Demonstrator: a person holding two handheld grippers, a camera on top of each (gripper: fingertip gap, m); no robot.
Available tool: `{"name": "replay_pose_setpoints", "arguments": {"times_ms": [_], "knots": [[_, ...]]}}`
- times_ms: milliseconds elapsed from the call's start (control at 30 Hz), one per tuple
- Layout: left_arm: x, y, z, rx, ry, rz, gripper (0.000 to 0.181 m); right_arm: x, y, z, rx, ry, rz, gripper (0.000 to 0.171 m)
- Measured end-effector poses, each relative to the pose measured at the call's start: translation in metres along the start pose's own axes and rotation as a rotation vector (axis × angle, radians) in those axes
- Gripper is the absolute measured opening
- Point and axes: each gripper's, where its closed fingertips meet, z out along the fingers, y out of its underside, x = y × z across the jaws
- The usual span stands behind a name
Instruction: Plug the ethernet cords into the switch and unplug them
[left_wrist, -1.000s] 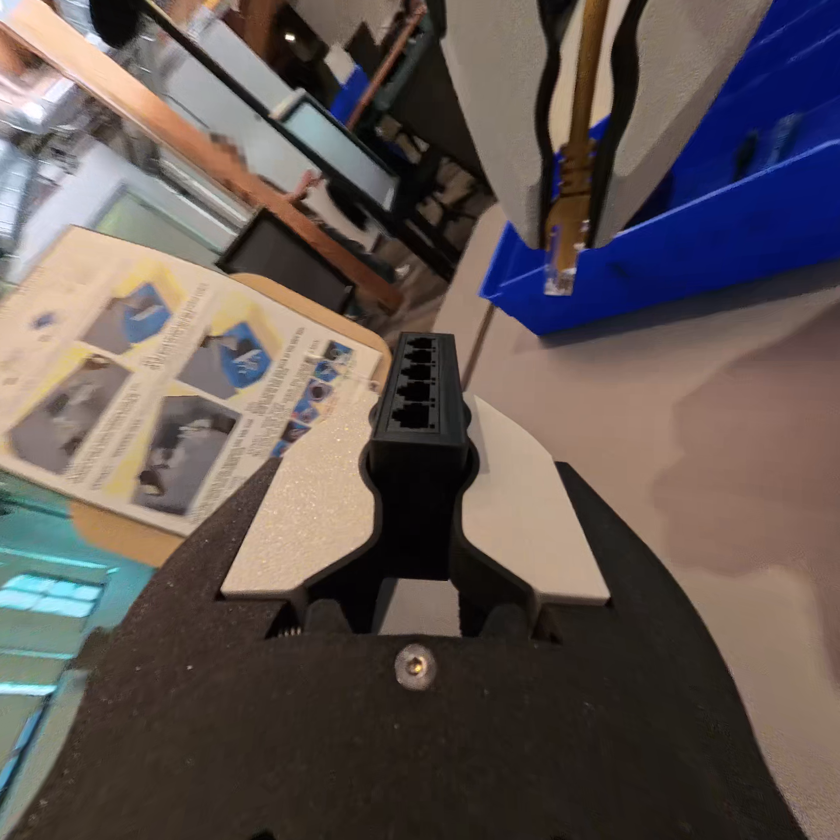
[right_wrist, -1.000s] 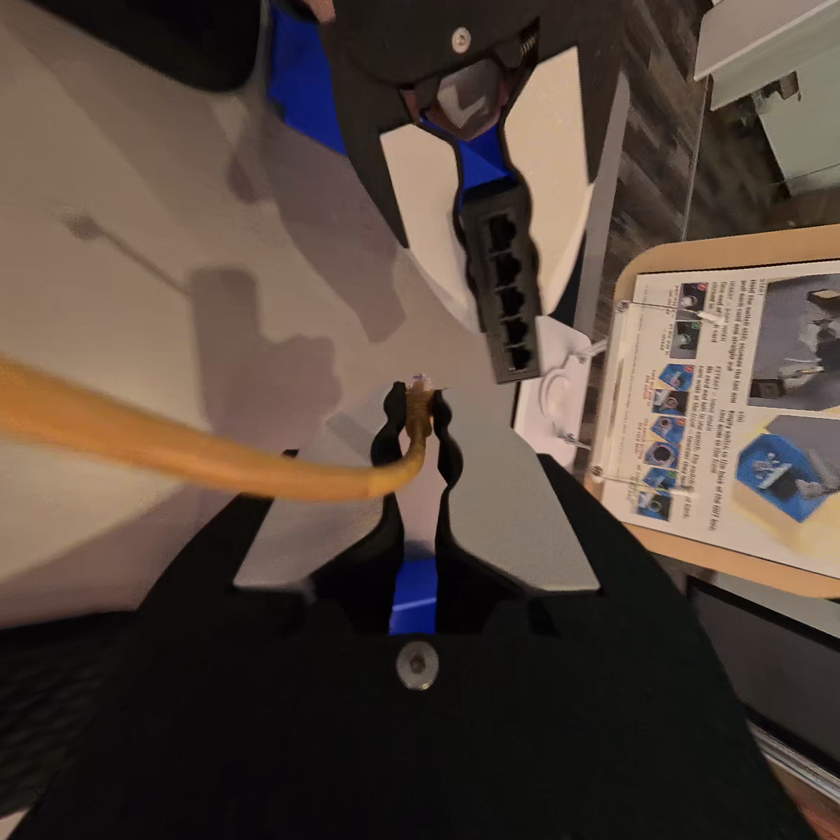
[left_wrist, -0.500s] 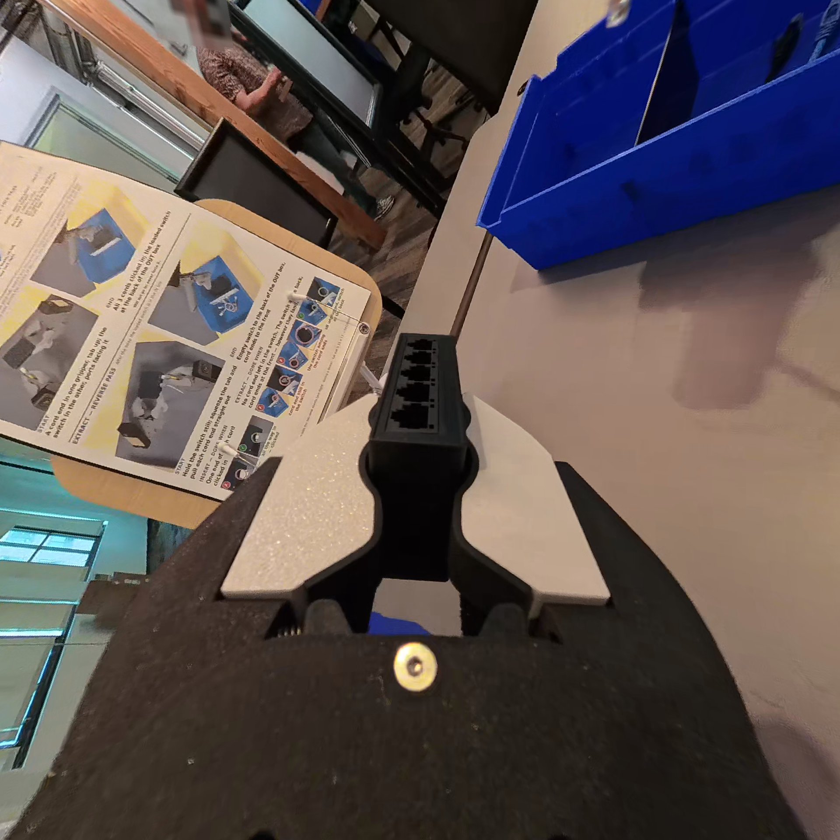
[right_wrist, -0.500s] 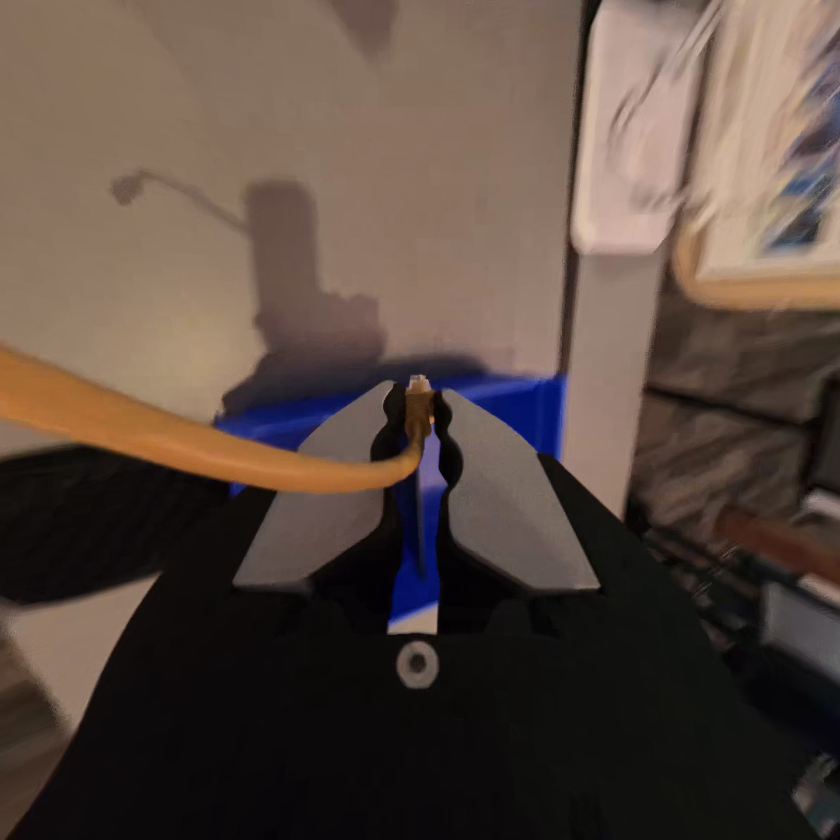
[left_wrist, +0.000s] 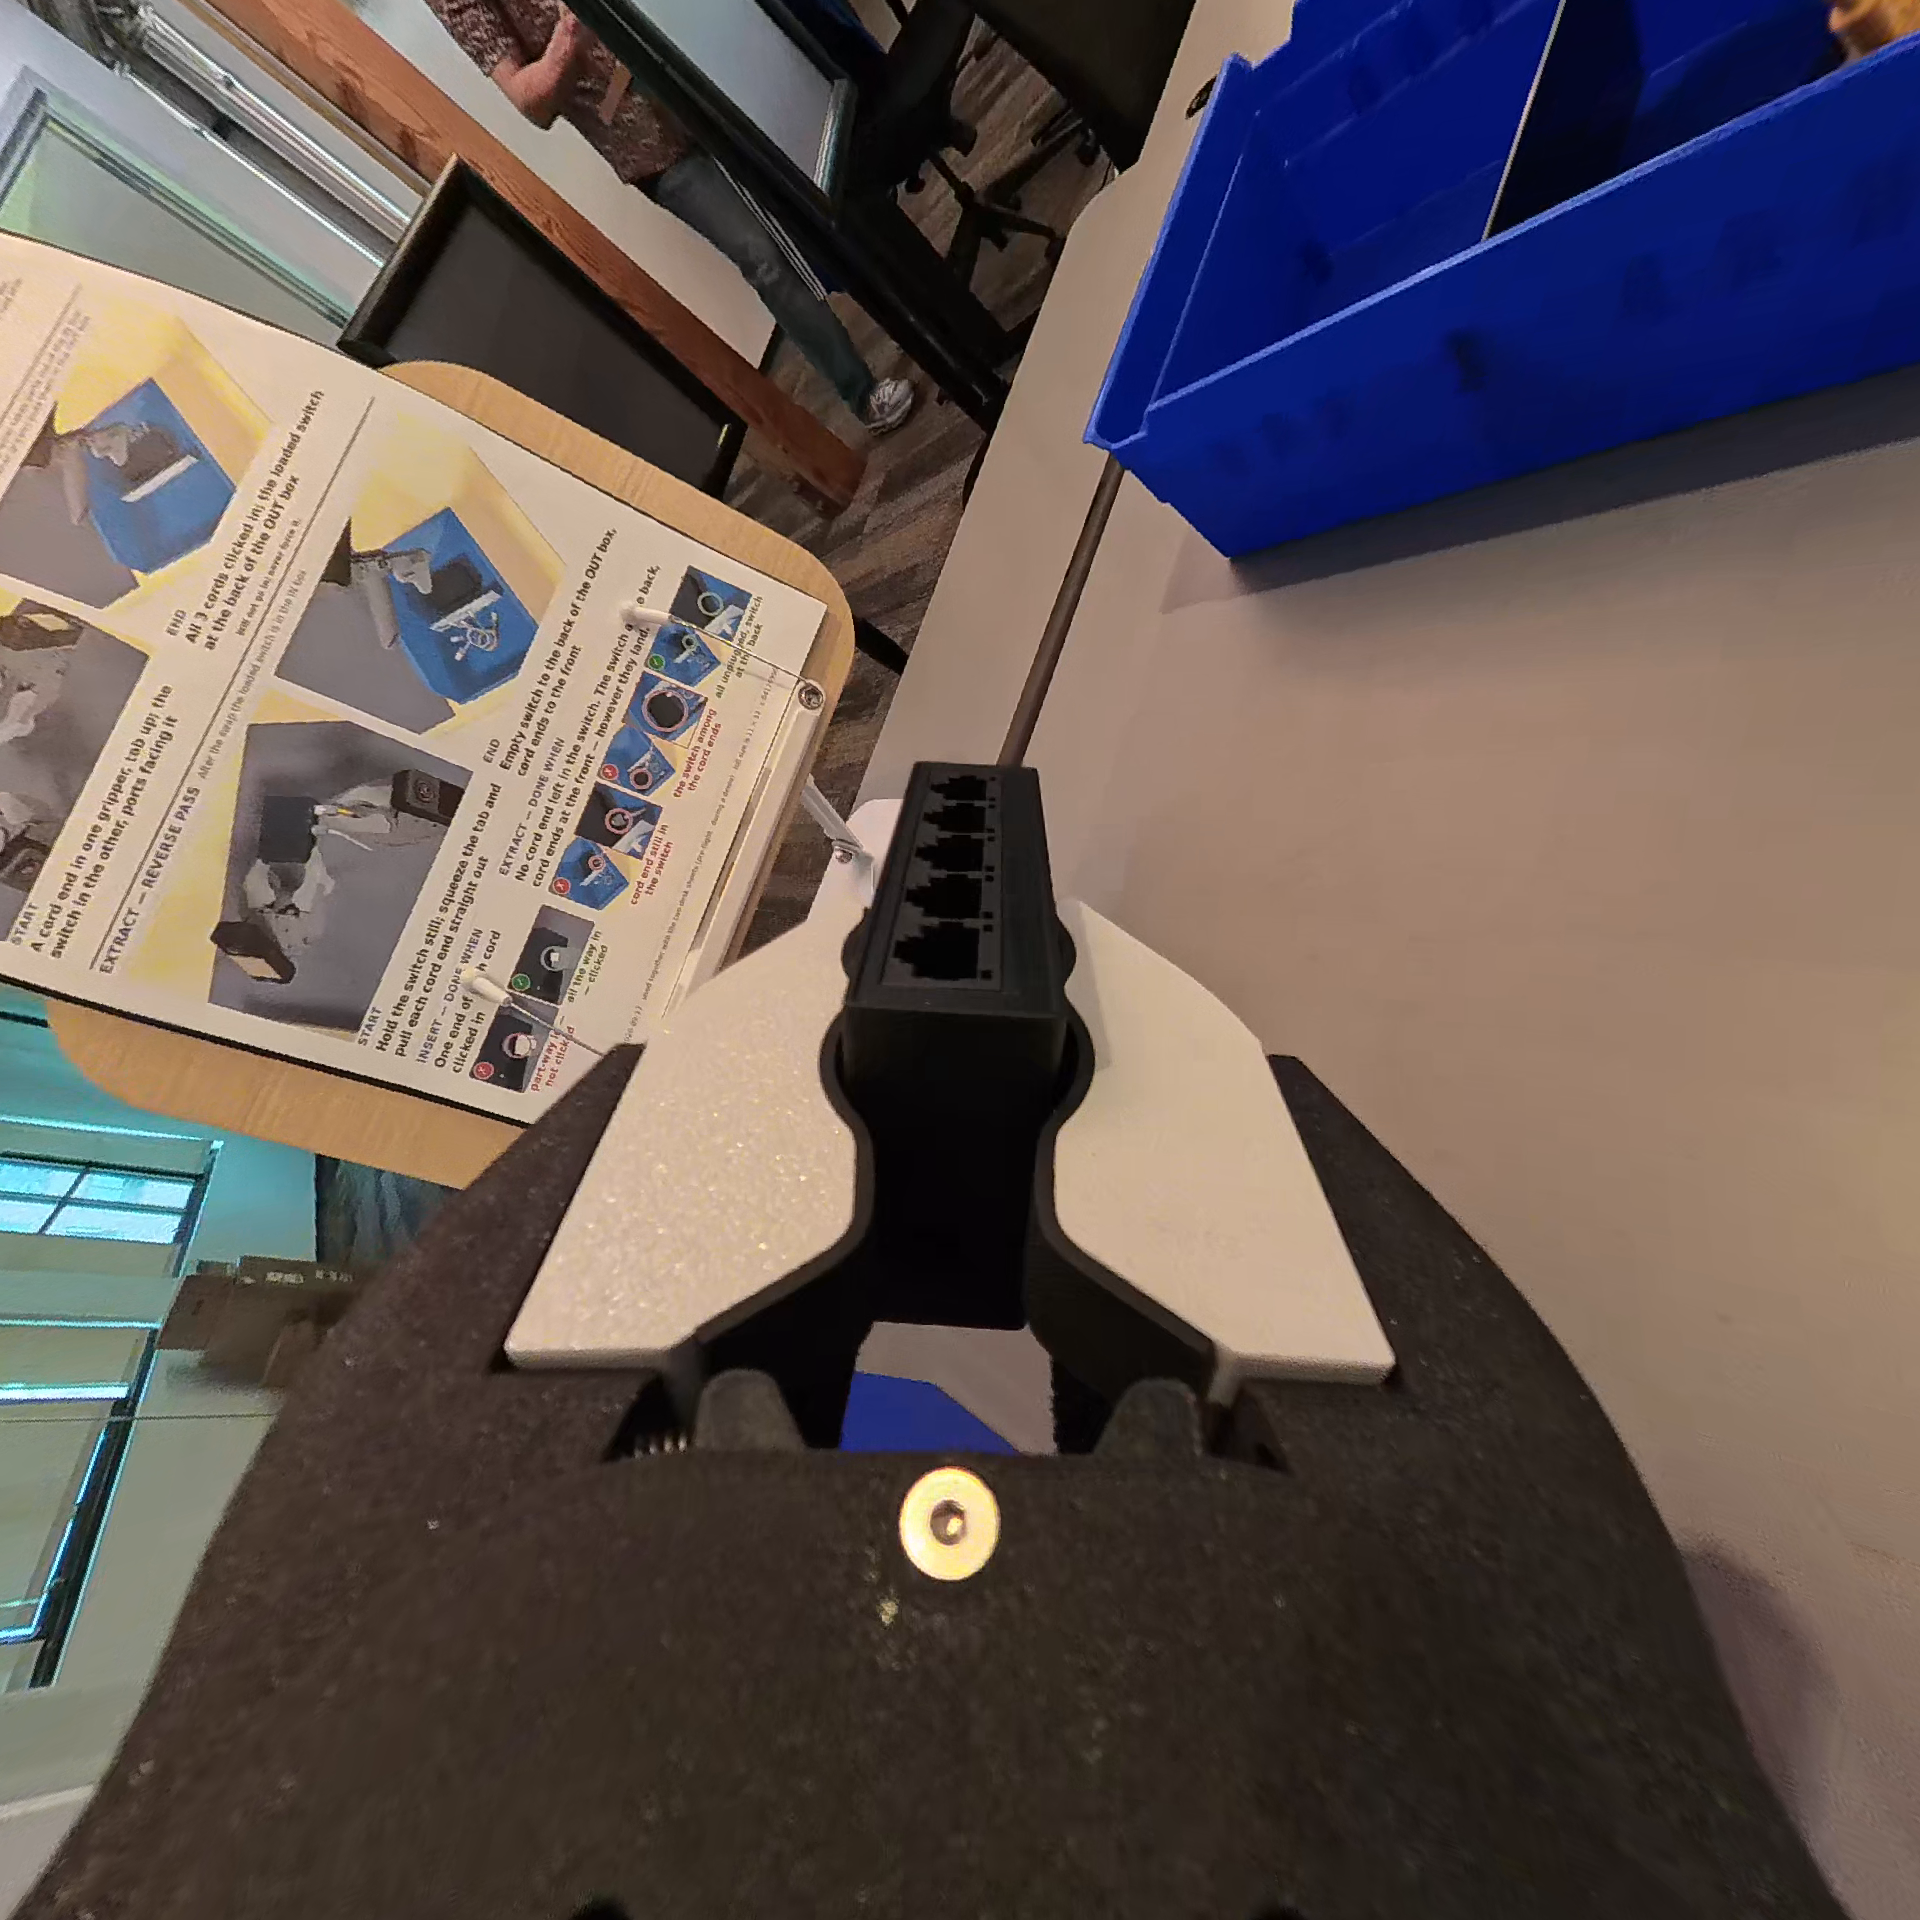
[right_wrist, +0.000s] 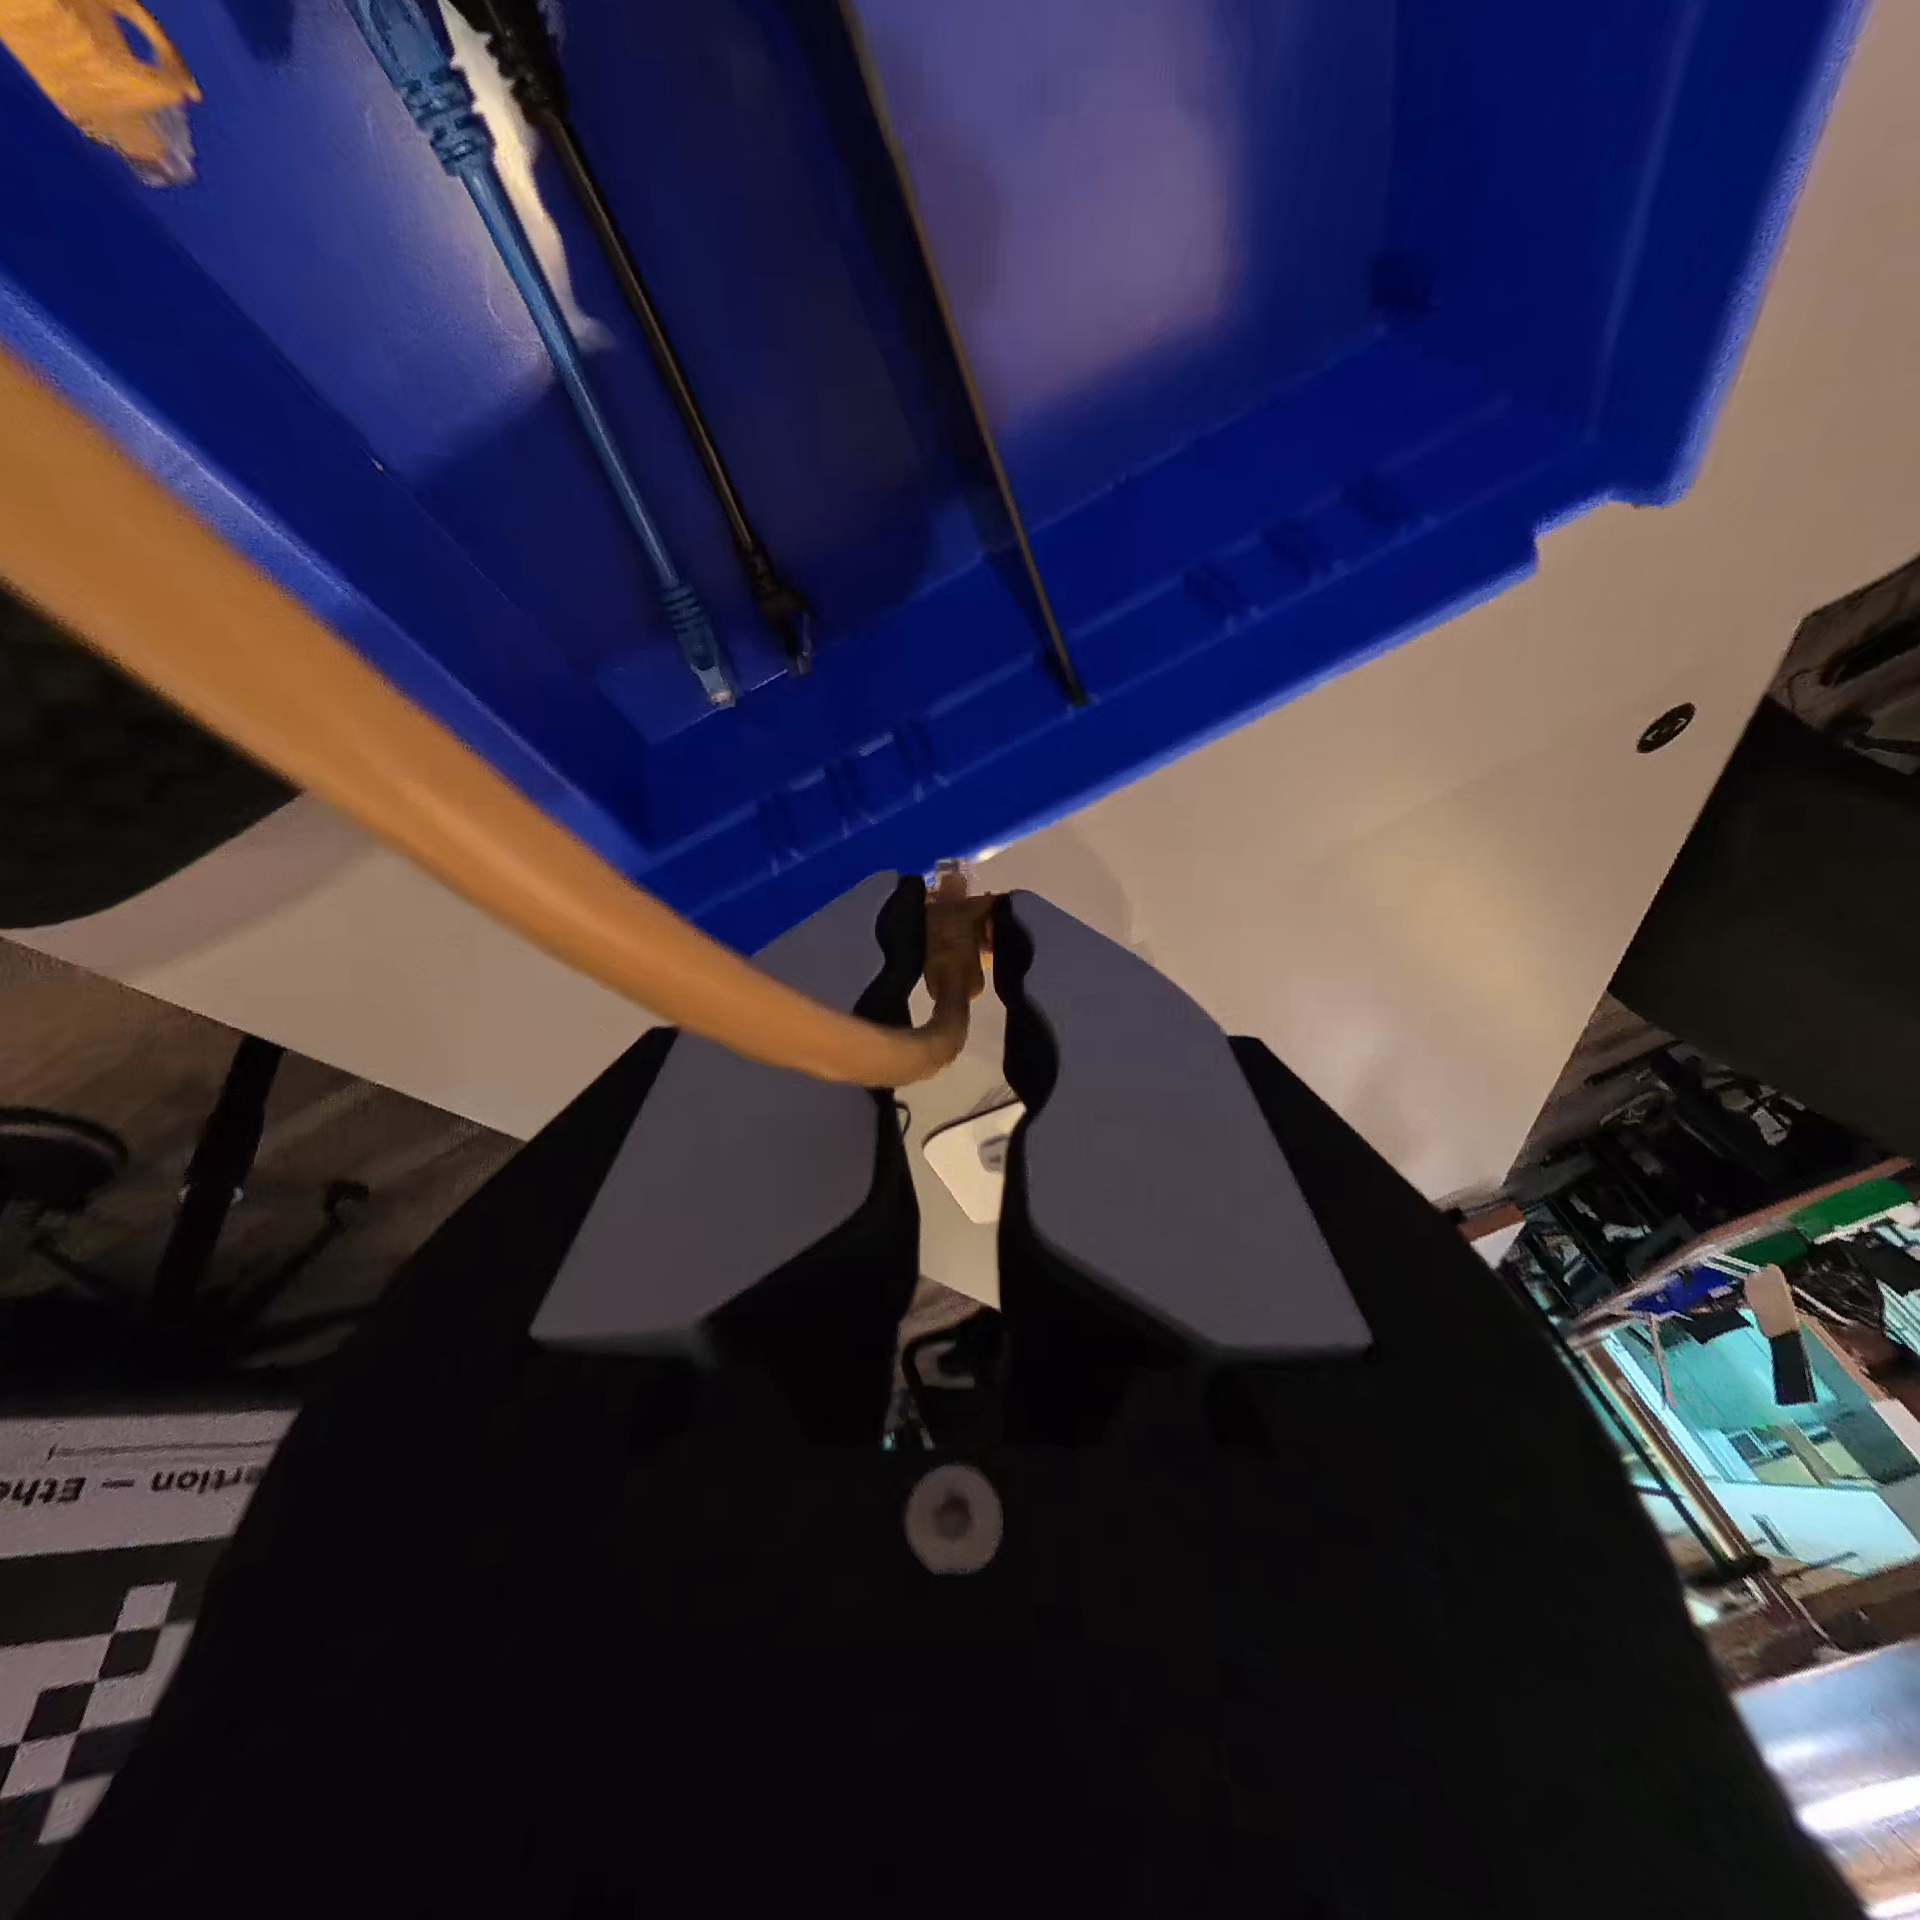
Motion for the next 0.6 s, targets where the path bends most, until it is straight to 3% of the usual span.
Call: {"name": "replay_pose_setpoints", "arguments": {"times_ms": [300, 600], "knots": [[0.000, -0.002, -0.001, 0.009, 0.001, -0.001, 0.029, -0.030, -0.032, 0.051, -0.067, -0.150, -0.044, 0.012], [0.001, -0.003, 0.000, 0.019, 0.009, -0.006, 0.029, -0.049, -0.060, 0.073, 0.187, -0.290, -0.008, 0.013]]}}
